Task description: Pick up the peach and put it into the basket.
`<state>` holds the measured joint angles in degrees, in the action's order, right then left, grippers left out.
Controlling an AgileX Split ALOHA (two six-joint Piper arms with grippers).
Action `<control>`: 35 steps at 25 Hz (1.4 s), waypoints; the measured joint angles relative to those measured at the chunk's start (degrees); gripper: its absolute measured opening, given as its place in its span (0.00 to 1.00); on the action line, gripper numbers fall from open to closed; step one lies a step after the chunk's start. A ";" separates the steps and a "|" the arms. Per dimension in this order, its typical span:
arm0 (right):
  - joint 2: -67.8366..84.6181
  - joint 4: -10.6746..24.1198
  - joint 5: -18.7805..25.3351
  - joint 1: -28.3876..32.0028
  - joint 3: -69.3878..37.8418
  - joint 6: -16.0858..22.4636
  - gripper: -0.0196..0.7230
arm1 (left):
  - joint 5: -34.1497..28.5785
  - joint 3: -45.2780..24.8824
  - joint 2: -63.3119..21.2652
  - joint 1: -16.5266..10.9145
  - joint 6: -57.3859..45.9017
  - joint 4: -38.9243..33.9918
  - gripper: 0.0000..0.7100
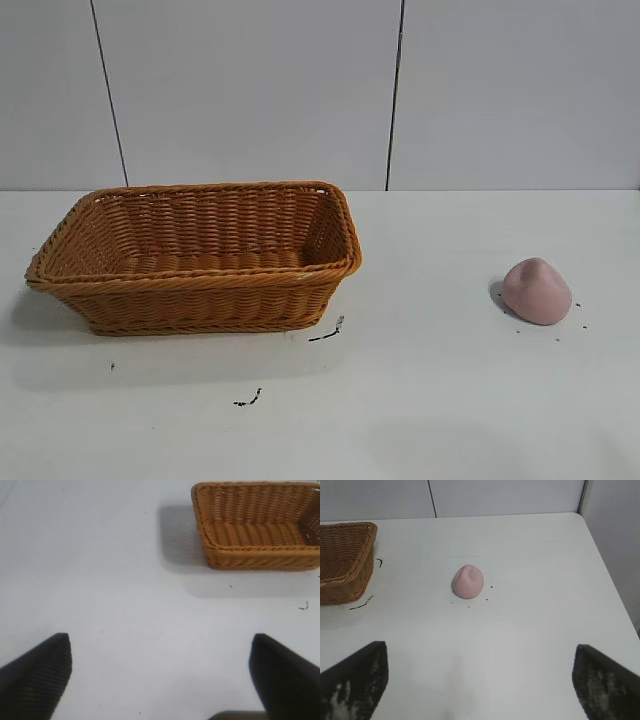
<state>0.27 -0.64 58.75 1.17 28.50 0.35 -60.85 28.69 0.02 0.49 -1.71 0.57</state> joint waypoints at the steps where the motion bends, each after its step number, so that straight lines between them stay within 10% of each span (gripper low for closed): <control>1: 0.00 0.00 0.00 0.00 0.00 0.00 0.96 | 0.00 0.00 0.00 0.00 0.00 0.00 0.98; 13: -9.16 -0.31 0.22 0.00 5.32 0.00 0.96 | 0.00 0.00 0.00 0.00 0.00 0.00 0.98; 35: -98.70 -0.43 -0.47 -0.90 49.43 -2.17 0.96 | 0.00 0.00 0.00 0.00 0.00 0.00 0.98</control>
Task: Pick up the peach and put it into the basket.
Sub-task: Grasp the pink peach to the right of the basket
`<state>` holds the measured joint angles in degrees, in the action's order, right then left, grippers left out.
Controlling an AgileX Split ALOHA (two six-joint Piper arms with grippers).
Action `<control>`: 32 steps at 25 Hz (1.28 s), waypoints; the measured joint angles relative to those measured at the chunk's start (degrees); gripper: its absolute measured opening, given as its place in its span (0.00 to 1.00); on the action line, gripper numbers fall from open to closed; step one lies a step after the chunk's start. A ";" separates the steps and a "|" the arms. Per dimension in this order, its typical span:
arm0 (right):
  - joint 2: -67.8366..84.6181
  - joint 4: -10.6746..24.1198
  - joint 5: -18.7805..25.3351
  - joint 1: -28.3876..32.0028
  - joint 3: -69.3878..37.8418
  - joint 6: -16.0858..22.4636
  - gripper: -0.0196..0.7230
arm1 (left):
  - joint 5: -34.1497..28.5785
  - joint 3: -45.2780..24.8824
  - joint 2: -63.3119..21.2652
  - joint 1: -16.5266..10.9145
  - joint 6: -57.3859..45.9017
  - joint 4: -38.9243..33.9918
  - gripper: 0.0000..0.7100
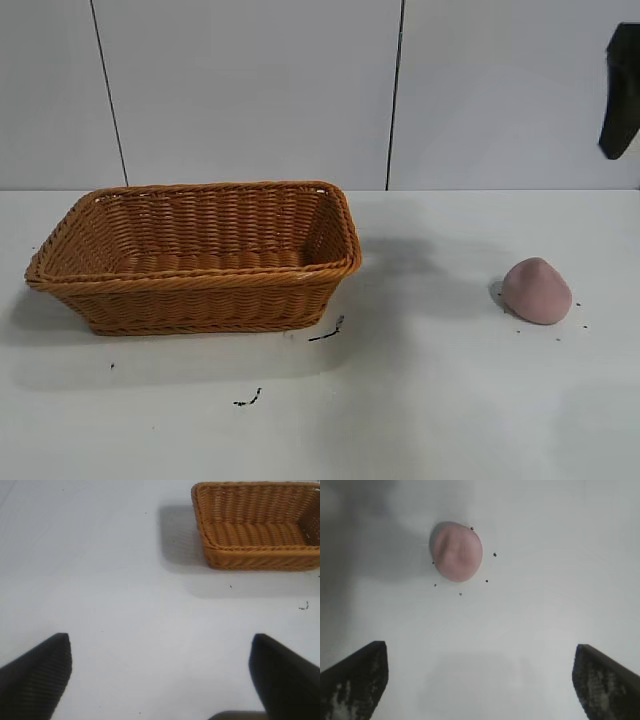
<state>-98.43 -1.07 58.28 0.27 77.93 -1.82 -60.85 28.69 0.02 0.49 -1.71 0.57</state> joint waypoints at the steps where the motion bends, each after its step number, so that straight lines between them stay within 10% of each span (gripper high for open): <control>1: -2.87 0.00 -0.24 -0.33 1.58 -0.07 0.96 | 0.00 0.00 0.00 0.00 0.00 0.00 0.98; 28: -26.95 0.62 -8.34 -4.09 7.10 -1.28 0.96 | 0.00 0.00 0.00 0.00 0.00 0.00 0.98; 32: -26.99 0.38 -8.02 -4.09 7.10 -1.28 0.71 | 0.00 0.00 0.00 0.00 0.00 0.00 0.98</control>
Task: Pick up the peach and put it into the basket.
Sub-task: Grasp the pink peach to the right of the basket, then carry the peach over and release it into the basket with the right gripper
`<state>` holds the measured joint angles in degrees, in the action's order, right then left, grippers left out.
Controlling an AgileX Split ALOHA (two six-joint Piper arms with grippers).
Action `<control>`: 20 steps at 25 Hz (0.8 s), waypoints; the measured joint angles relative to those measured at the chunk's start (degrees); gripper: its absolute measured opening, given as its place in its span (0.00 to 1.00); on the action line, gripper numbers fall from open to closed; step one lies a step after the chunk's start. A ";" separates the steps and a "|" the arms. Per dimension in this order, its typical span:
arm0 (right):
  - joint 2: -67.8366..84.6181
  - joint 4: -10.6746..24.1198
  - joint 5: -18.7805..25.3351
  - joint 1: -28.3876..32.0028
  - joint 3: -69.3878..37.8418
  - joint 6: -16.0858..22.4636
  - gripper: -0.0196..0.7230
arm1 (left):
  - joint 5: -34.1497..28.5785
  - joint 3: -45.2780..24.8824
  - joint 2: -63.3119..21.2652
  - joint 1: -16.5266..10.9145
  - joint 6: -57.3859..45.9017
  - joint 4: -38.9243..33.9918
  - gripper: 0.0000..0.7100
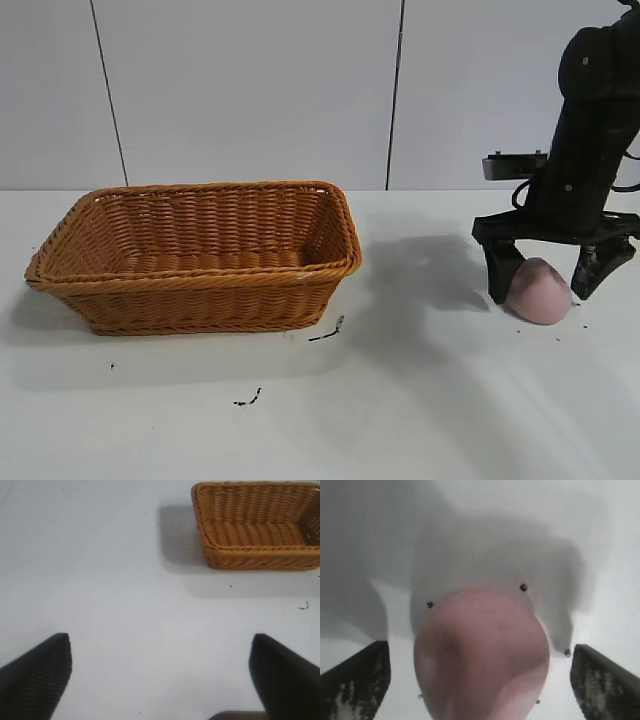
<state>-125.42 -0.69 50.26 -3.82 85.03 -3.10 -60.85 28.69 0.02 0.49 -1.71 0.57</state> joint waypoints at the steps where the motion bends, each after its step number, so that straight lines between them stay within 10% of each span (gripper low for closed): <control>1: 0.00 0.00 0.26 0.00 0.00 0.00 0.60 | 0.00 0.00 0.00 0.00 0.00 0.00 0.98; 4: 0.05 -0.02 0.70 0.00 0.07 0.00 0.15 | 0.00 0.00 0.00 0.00 0.00 0.00 0.98; 6: 0.92 -0.13 0.80 0.00 0.23 0.00 0.01 | 0.00 0.00 0.00 0.00 0.00 0.00 0.98; 20: 16.34 0.03 12.12 -0.05 10.94 0.00 0.01 | 0.00 0.00 0.00 0.00 0.00 0.00 0.98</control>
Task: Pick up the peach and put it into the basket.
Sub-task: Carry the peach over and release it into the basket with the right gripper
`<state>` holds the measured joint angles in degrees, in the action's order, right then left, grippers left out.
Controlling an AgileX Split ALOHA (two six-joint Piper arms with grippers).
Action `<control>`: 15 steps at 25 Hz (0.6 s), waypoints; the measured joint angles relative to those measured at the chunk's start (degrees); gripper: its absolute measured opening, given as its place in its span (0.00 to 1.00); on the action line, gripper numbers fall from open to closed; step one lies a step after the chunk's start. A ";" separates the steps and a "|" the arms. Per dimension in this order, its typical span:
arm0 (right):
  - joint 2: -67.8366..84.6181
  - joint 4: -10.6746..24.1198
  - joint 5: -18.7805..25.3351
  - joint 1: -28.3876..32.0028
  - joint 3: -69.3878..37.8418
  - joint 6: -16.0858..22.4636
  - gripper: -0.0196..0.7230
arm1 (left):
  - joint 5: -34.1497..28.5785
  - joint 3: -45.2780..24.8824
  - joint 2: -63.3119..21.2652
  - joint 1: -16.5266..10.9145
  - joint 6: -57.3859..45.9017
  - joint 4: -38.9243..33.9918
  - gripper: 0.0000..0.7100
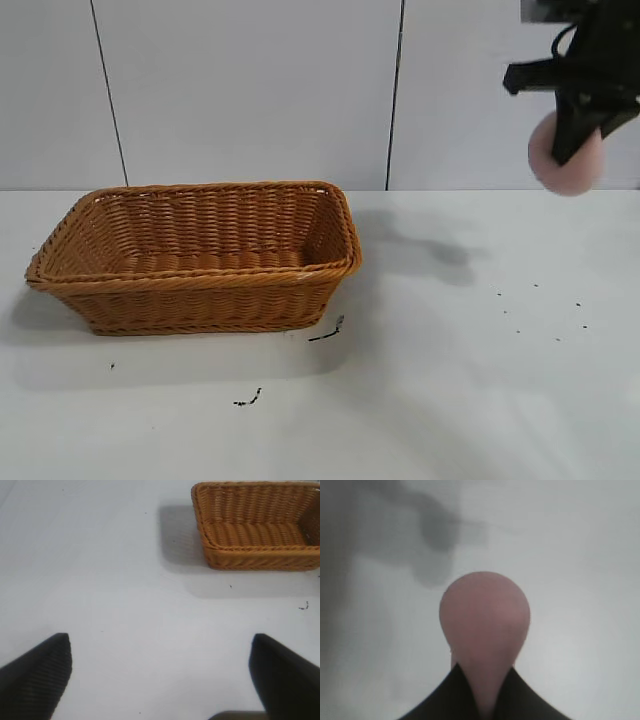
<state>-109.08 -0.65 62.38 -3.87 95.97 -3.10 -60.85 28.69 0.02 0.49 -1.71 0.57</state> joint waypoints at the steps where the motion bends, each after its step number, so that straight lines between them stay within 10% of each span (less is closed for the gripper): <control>1: -0.61 -0.05 1.24 -0.06 2.55 0.00 0.01 | 0.00 0.00 0.00 0.00 0.00 0.00 0.98; 15: -14.79 -1.85 7.03 -18.44 30.46 -0.06 0.01 | 0.00 0.00 0.00 0.00 0.00 0.00 0.98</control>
<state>-123.87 -2.50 69.41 -22.32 126.43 -3.16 -60.85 28.69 0.02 0.49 -1.71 0.57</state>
